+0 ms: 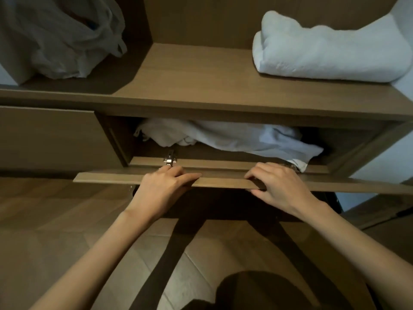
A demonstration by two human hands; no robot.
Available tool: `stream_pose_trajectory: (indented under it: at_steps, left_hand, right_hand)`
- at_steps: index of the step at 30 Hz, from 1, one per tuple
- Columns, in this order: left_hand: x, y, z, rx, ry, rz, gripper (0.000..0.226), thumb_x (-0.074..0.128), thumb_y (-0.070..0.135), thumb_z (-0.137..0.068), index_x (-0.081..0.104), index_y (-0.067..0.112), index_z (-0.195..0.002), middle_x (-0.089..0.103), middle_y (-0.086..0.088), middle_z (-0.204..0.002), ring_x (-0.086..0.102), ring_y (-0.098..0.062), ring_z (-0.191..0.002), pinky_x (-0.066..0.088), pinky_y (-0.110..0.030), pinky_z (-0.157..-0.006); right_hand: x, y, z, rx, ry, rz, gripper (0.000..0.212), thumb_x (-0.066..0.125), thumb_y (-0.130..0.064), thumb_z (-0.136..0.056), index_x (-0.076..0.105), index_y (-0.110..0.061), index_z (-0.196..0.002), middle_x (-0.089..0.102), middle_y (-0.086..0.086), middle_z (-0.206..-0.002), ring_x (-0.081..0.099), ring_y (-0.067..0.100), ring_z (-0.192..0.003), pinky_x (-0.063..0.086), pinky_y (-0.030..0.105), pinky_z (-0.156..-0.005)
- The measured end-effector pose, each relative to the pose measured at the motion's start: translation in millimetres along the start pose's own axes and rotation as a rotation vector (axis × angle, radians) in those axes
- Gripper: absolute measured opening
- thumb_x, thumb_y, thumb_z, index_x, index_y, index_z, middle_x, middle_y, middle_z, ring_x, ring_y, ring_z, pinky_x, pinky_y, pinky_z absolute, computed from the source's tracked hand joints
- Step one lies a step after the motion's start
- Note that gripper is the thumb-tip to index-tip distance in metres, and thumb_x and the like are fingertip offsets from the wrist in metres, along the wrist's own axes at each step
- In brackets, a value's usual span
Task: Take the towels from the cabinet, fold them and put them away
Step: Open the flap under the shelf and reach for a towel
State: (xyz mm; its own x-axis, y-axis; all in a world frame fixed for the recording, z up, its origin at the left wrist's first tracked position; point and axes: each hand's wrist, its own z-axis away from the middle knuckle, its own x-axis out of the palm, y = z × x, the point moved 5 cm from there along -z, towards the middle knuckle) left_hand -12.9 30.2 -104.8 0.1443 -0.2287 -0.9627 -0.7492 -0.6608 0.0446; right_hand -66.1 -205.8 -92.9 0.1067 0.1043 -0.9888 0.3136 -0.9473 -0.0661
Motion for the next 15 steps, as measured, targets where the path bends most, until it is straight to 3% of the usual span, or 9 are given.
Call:
stream_pose_trajectory:
  at_steps: [2,4,6,8,10,11,13,14,15]
  left_hand:
    - [6.6,6.8,14.2,0.015,-0.075,-0.016,0.05,0.071,0.026,-0.08,0.059,0.034,-0.127,0.065,0.002,-0.104,0.065,-0.021,-0.089,0.044,-0.028,-0.05]
    - [20.4,13.3,27.2,-0.021,-0.241,-0.056,0.055,0.06,0.033,-0.09,0.041,0.039,-0.141,0.053,0.007,-0.128,0.056,-0.018,-0.11,0.042,-0.027,-0.066]
    - [40.6,21.0,42.5,-0.036,-0.432,-0.082,0.058,0.046,0.039,-0.097,0.02,0.04,-0.149,0.034,0.01,-0.147,0.044,-0.016,-0.125,0.043,-0.028,-0.08]
    - [61.5,28.3,54.6,-0.041,-0.516,-0.087,0.063,0.045,0.039,-0.098,0.011,0.036,-0.151,0.022,0.008,-0.156,0.037,-0.018,-0.135,0.045,-0.032,-0.089]
    - [83.9,32.6,66.2,-0.064,-0.543,-0.075,0.069,0.052,0.037,-0.095,0.013,0.032,-0.152,0.02,0.005,-0.158,0.032,-0.021,-0.14,0.046,-0.035,-0.093]
    - [93.8,34.2,70.4,-0.069,-0.539,-0.081,0.075,0.063,0.037,-0.088,0.022,0.029,-0.151,0.028,0.003,-0.156,0.038,-0.023,-0.137,0.049,-0.035,-0.09]
    - [116.7,34.5,76.9,-0.085,-0.537,-0.121,0.094,0.089,0.039,-0.054,0.048,0.024,-0.137,0.054,-0.002,-0.137,0.06,-0.027,-0.115,0.057,-0.034,-0.069]
    - [128.7,33.8,79.7,-0.112,-0.509,-0.141,0.1,0.093,0.036,-0.043,0.05,0.022,-0.133,0.058,-0.005,-0.132,0.063,-0.03,-0.109,0.058,-0.035,-0.066]
    - [141.5,33.4,82.2,-0.144,-0.519,-0.114,0.103,0.092,0.033,-0.048,0.044,0.02,-0.138,0.053,-0.009,-0.138,0.059,-0.035,-0.116,0.057,-0.041,-0.074]
  right_hand:
    - [15.2,-10.4,12.1,-0.054,-0.081,0.059,0.043,0.084,-0.032,-0.069,0.067,-0.025,-0.108,0.067,-0.005,-0.1,0.065,0.015,-0.09,0.054,0.028,-0.06]
    - [37.1,-17.0,25.5,-0.053,-0.144,0.114,0.054,0.087,-0.039,-0.061,0.068,-0.028,-0.11,0.068,-0.007,-0.099,0.066,0.013,-0.086,0.046,0.02,-0.05]
    - [61.6,-24.2,37.9,-0.048,-0.188,0.139,0.065,0.088,-0.044,-0.058,0.066,-0.031,-0.118,0.07,-0.007,-0.105,0.068,0.015,-0.091,0.048,0.021,-0.049]
    - [89.7,-31.6,48.9,-0.041,-0.295,0.161,0.075,0.079,-0.043,-0.074,0.046,-0.031,-0.141,0.058,-0.005,-0.135,0.059,0.023,-0.118,0.057,0.036,-0.068]
    - [117.9,-36.7,61.3,-0.007,-0.465,0.142,0.078,0.061,-0.036,-0.092,0.014,-0.03,-0.153,0.022,-0.005,-0.159,0.031,0.025,-0.143,0.048,0.044,-0.097]
    - [128.7,-39.8,65.9,0.005,-0.532,0.126,0.079,0.056,-0.033,-0.095,0.004,-0.029,-0.154,0.009,-0.005,-0.162,0.019,0.024,-0.147,0.044,0.044,-0.104]
    - [145.2,-44.3,69.2,0.003,-0.55,0.118,0.084,0.055,-0.027,-0.096,-0.005,-0.026,-0.153,-0.003,-0.004,-0.162,0.006,0.025,-0.149,0.039,0.044,-0.108]
    - [153.4,-44.6,70.2,0.01,-0.549,0.11,0.086,0.056,-0.023,-0.096,-0.008,-0.024,-0.153,-0.007,-0.003,-0.162,0.0,0.026,-0.149,0.037,0.045,-0.109]
    - [162.7,-44.4,71.2,0.019,-0.557,0.108,0.087,0.056,-0.018,-0.095,-0.01,-0.021,-0.152,-0.009,-0.001,-0.161,-0.003,0.027,-0.149,0.034,0.046,-0.111]
